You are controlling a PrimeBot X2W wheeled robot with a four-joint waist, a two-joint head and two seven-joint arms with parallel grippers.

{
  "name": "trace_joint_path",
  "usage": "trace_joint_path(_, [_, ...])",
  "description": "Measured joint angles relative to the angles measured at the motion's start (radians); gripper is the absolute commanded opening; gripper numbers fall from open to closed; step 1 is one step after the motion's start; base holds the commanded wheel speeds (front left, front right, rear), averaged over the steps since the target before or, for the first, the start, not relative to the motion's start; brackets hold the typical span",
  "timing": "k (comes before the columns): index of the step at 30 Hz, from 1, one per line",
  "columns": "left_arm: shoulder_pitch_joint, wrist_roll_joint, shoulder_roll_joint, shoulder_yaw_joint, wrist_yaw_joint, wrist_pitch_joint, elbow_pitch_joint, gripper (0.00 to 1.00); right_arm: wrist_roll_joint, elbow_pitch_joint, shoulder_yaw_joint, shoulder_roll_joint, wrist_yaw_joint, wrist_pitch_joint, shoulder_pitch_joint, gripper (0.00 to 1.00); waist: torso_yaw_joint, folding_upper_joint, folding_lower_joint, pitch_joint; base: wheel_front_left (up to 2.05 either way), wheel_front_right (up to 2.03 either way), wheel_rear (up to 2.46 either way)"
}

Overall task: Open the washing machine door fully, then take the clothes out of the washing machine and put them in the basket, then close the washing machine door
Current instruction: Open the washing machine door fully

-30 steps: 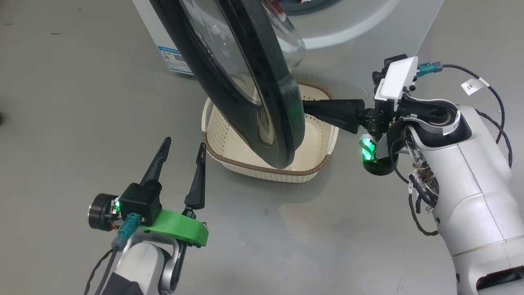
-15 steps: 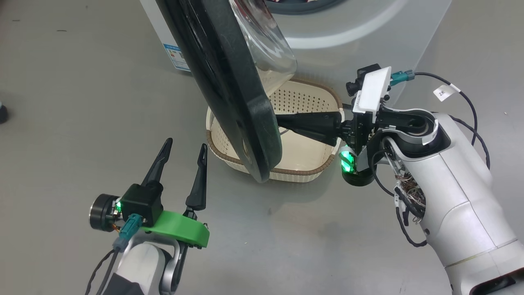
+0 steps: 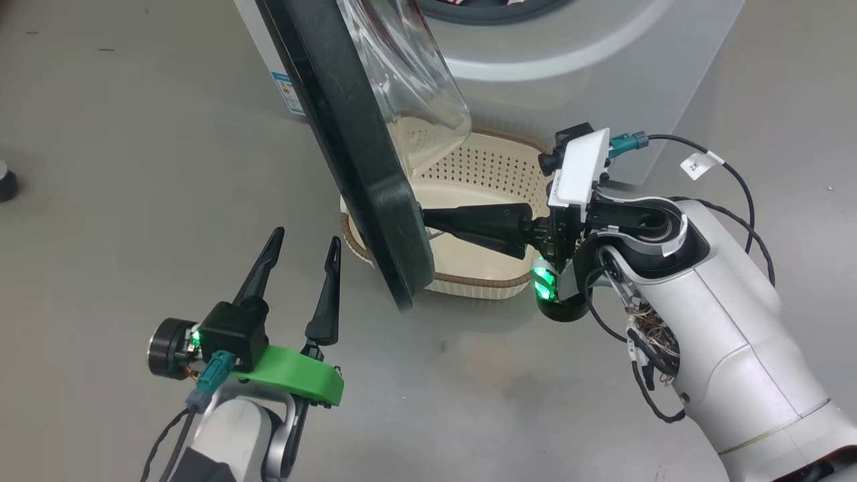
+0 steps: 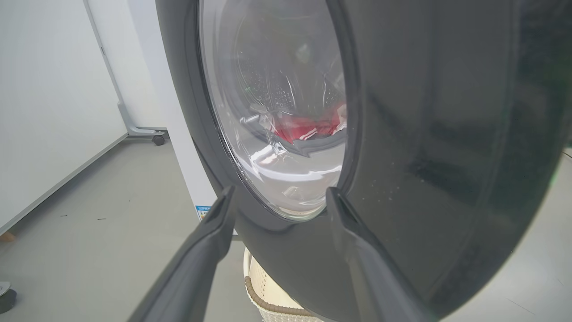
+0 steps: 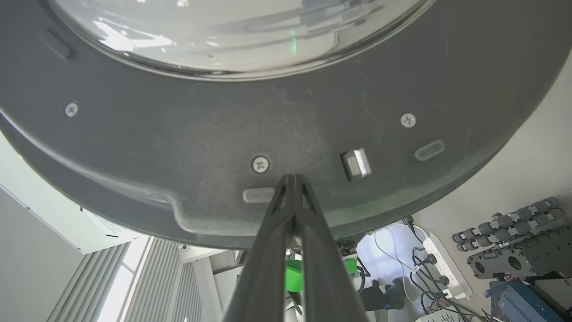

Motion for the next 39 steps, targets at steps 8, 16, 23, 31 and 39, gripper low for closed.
trace_joint_path(8, [0.013,0.002,0.0,0.012,0.0,0.0,0.005,1.0,-0.018,-0.002,0.008,0.001,0.002,-0.048,0.0,0.0,-0.006,0.0,0.0,-0.016,0.0,0.0,0.0])
trace_joint_path(16, [0.024,0.024,0.0,0.05,0.008,0.0,0.008,1.0,-0.182,-0.001,0.021,-0.014,0.092,-0.155,0.002,0.0,-0.033,0.0,0.0,-0.056,0.0,0.0,0.0])
trace_joint_path(23, [0.053,0.031,0.001,0.087,0.008,0.0,0.011,1.0,-0.43,-0.012,0.062,-0.142,0.218,-0.311,0.003,0.0,-0.07,0.0,0.0,-0.095,0.0,0.0,0.0])
trace_joint_path(31, [0.079,0.036,0.009,0.12,0.009,0.0,0.011,1.0,-0.741,-0.055,0.16,-0.252,0.253,-0.496,0.018,0.0,-0.121,0.0,0.0,-0.138,0.0,0.0,0.0])
trace_joint_path(39, [0.099,0.043,0.015,0.146,0.01,0.0,0.008,1.0,-0.899,-0.094,0.178,-0.294,0.249,-0.681,0.058,0.0,-0.164,0.0,0.0,-0.166,0.0,0.0,0.0])
